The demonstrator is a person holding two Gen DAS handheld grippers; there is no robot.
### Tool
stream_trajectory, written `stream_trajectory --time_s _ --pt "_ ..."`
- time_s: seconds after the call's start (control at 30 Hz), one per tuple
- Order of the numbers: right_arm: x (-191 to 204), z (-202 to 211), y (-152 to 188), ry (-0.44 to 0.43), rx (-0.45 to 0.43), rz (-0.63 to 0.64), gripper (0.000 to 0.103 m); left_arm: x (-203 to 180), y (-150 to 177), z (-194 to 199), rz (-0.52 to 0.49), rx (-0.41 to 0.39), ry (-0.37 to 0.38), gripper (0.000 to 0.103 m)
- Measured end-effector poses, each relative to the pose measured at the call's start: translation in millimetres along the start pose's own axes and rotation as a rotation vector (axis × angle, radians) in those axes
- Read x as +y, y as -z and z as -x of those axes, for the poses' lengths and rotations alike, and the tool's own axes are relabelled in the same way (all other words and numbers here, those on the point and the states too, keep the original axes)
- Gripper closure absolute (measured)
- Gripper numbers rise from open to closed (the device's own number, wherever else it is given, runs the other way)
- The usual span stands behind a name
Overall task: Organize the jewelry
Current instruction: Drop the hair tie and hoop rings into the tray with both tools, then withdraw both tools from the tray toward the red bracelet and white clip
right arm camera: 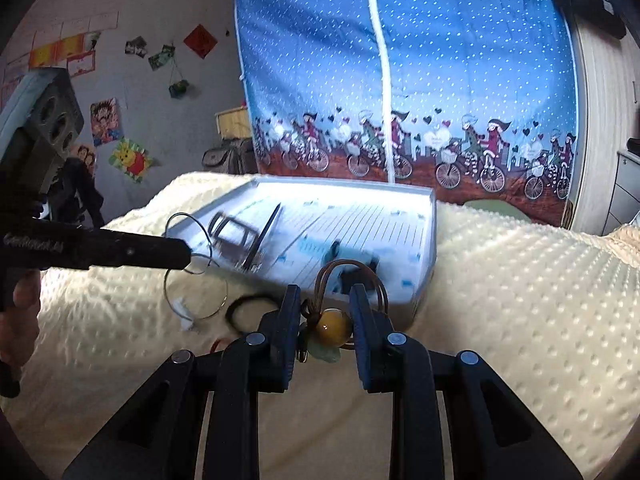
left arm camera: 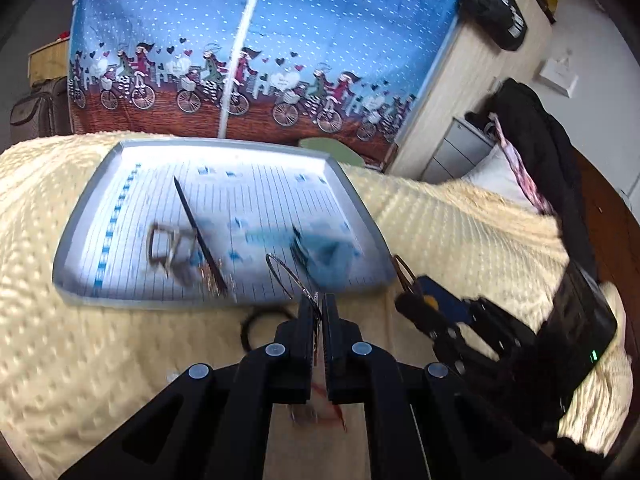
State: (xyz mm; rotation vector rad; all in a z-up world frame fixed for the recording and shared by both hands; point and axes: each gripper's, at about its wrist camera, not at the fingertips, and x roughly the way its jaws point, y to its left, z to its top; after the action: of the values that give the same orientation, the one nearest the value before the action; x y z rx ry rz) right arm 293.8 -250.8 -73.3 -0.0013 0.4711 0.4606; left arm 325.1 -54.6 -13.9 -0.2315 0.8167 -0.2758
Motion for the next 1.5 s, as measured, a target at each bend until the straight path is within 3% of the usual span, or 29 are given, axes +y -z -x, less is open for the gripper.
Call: stream_trajectory --time_s 0.17,0.37,0.9,0.97,1.03,1.07,1.17,1.2,1.27,1.3,1.4,1.5 --pt "-13.6 -23.1 -14.2 0.005 -0.039 -0.031 0.081 11.8 -30.5 -38.5 0.025 -0.018 -0.059 0.098" --pt "-32.2 -46.7 -11.5 -0.010 -0.001 -0.099 0.081 20.0 -27.9 -75.9 0.018 0.046 -0.089 0.098" --pt "-43.9 -77.0 -2.0 -0.010 0.090 -0.154 0.079 26.5 -9.9 -96.2 0.017 0.150 -0.130 0.095" --pt "-44.5 -75.4 -2.1 0.004 0.093 -0.159 0.074 25.5 -9.0 -93.5 0.010 0.152 -0.139 0.091" --pt "-45.7 -70.5 -2.9 0.007 0.081 -0.163 0.064 25.4 -7.7 -88.2 0.010 0.140 -0.143 0.076" --pt "-45.3 -67.4 -3.6 0.013 0.074 -0.160 0.062 26.2 -7.2 -84.5 0.015 0.129 -0.141 0.072" --pt "-45.7 -61.4 -6.6 0.040 0.063 -0.145 0.060 30.3 -6.8 -70.5 0.048 0.083 -0.131 0.047" --pt "-45.9 -58.3 -7.3 0.047 0.057 -0.142 0.060 30.6 -6.0 -63.2 0.062 0.056 -0.130 0.038" --pt "-45.7 -50.3 -10.1 0.067 0.043 -0.136 0.056 29.1 -4.7 -46.5 0.075 -0.005 -0.111 0.034" --pt "-45.2 -45.9 -11.8 0.077 0.033 -0.134 0.049 27.6 -4.4 -39.0 0.075 -0.028 -0.105 0.027" --pt "-42.8 -24.4 -18.4 0.092 -0.020 -0.136 0.036 17.8 1.6 -4.0 0.067 -0.168 -0.179 0.003" --pt "-39.4 -0.9 -23.7 0.097 -0.070 -0.156 0.021 8.8 12.1 32.3 0.051 -0.298 -0.211 0.000"
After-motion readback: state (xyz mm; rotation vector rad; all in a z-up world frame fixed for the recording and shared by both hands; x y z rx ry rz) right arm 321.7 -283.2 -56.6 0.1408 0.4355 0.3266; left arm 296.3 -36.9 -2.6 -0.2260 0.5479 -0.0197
